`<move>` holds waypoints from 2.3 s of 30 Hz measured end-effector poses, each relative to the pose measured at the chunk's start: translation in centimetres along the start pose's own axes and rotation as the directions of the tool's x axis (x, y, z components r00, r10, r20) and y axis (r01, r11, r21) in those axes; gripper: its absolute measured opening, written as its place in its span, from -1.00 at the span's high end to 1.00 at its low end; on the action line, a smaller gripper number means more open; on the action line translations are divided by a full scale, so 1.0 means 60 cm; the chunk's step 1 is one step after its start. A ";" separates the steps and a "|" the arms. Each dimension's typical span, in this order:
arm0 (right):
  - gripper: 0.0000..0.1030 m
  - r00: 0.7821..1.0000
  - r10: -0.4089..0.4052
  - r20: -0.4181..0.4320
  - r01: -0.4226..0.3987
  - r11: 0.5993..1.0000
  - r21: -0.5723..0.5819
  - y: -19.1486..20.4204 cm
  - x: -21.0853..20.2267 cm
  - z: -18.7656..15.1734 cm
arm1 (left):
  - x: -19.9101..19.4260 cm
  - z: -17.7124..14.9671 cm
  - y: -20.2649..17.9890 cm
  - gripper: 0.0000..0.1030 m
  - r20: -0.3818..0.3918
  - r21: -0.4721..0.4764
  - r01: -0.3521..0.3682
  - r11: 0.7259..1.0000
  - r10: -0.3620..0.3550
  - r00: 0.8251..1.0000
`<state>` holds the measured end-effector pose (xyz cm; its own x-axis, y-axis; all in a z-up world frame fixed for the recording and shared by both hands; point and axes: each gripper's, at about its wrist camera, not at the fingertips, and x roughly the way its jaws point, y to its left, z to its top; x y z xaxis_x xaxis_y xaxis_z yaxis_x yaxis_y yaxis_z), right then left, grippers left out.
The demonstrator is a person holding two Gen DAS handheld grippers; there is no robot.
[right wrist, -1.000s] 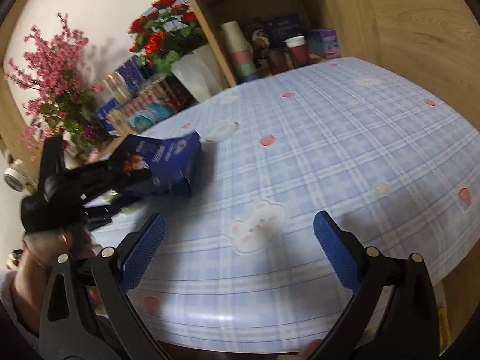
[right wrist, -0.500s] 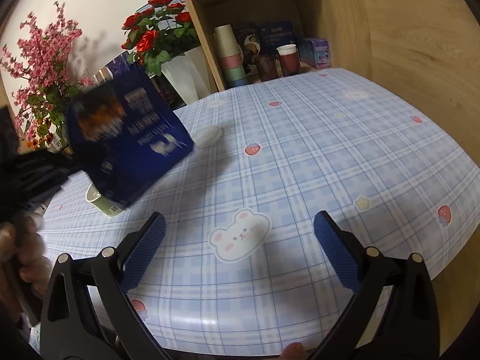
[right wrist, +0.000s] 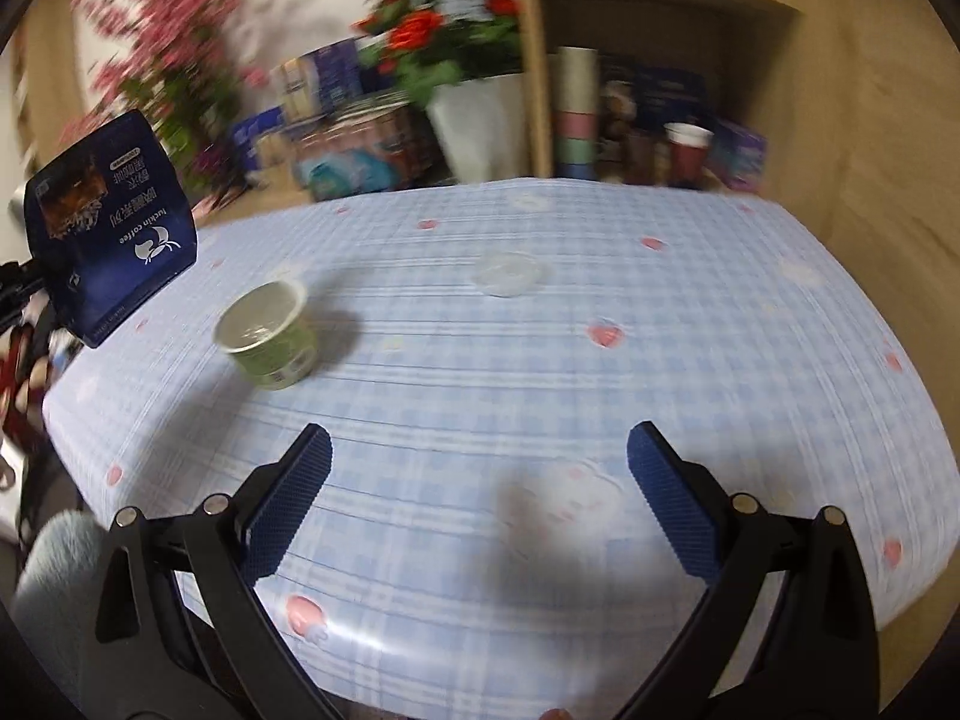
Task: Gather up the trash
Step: 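Grasp the clear wrapper inside the white cup with the right tool while the left tool holds the blue pouch, then carry the clear wrapper over the bin and open the right tool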
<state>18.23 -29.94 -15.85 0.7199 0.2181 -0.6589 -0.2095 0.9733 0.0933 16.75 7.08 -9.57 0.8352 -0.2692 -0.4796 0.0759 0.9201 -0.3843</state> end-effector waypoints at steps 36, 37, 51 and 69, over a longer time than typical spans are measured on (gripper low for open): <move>0.86 0.921 0.116 -0.372 -0.191 0.966 -0.173 0.241 0.257 0.147 | -0.003 -0.069 0.099 0.75 -0.042 -0.121 0.000 0.993 -0.005 0.999; 0.87 0.925 0.121 -0.360 -0.194 0.966 -0.174 0.241 0.251 0.149 | -0.003 -0.069 0.099 0.75 -0.041 -0.121 0.000 0.993 -0.005 0.999; 0.88 0.969 0.202 -0.140 -0.224 0.960 -0.167 0.224 0.111 0.182 | -0.030 -0.055 0.071 0.75 -0.026 -0.092 0.020 0.996 -0.022 0.999; 0.88 0.958 0.271 -0.099 -0.270 0.963 0.025 0.161 -0.090 -0.027 | -0.138 -0.107 -0.012 0.74 -0.066 -0.002 0.089 0.996 -0.089 0.994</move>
<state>11.26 -21.81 -12.61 0.5669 0.4654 -0.6797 -0.3791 0.8799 0.2863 6.29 6.80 -10.40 0.7875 -0.3679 -0.4944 0.1488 0.8920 -0.4268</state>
